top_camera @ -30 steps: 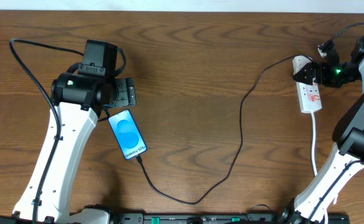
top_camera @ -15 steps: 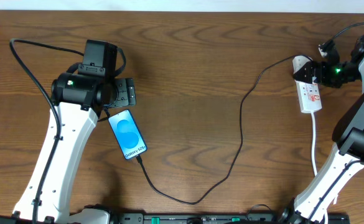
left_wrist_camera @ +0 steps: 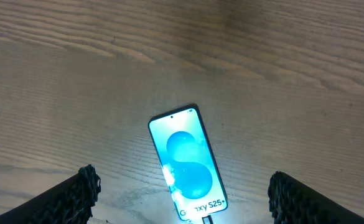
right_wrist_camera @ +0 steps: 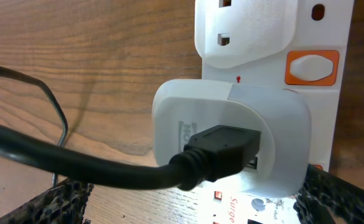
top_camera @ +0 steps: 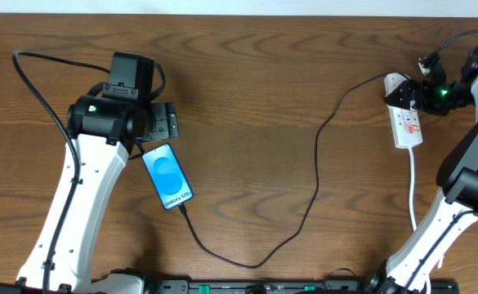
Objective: Plug charger to phone and switch on socket
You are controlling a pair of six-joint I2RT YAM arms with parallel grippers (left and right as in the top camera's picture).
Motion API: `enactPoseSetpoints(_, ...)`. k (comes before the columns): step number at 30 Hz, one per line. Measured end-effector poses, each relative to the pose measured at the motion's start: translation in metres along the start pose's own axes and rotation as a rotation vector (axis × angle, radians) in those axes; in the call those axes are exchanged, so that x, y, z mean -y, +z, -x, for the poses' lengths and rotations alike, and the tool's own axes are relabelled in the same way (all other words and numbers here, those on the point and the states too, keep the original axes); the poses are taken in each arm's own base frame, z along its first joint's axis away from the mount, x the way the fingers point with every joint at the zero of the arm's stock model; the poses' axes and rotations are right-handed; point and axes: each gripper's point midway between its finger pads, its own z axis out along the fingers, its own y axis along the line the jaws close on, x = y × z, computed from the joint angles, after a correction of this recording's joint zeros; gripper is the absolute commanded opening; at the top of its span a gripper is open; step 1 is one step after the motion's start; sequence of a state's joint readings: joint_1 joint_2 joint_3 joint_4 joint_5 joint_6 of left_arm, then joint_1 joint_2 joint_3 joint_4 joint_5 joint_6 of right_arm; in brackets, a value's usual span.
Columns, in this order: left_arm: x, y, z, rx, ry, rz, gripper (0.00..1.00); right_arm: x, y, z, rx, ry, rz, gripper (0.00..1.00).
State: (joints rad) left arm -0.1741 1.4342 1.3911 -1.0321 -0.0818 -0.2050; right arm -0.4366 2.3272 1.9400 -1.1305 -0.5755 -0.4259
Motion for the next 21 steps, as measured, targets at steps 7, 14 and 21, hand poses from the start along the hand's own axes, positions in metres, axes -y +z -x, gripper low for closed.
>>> enactPoseSetpoints(7,0.0000,0.0000,0.0000,0.000,0.000,0.000,0.89,0.0000,0.0015,-0.0014,0.005,0.000,0.001,0.99)
enactPoseSetpoints(14,0.0000,0.0000,0.0000,0.000,0.000,0.000,0.89,-0.0003,0.0016,-0.0021,0.006,0.000,0.001,0.99)
enactPoseSetpoints(21,0.0000,0.0000,0.0000,0.000,0.000,0.000,0.89,-0.0008,0.0014,-0.0023,0.007,0.001,0.003,0.99)
